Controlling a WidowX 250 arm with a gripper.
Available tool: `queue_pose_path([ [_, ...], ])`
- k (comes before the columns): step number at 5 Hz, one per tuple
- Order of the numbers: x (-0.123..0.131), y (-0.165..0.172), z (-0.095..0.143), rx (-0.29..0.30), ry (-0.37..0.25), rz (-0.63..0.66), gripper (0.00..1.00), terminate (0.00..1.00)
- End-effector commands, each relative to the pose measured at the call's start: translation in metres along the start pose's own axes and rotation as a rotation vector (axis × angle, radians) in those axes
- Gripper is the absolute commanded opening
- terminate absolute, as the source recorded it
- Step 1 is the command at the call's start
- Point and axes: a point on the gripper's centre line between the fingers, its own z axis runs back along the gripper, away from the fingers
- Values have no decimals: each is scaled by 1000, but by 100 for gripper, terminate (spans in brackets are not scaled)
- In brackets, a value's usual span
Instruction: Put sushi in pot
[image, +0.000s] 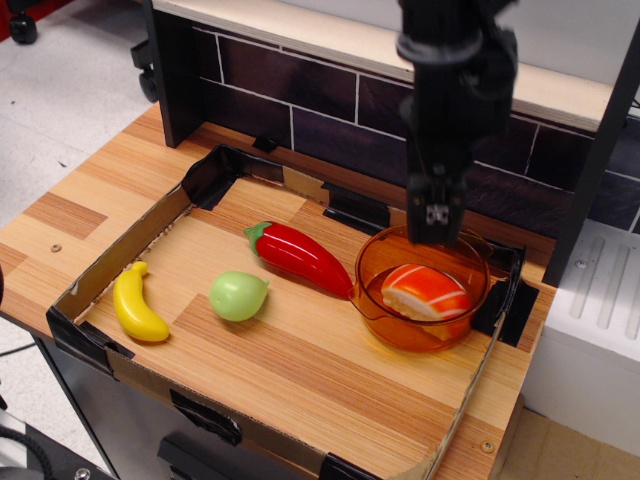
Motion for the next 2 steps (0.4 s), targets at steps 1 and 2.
queue_pose_path([
  [1, -6, 9, 34, 12, -67, -29, 100, 0],
  [2, -6, 9, 34, 12, -67, -29, 100, 100],
])
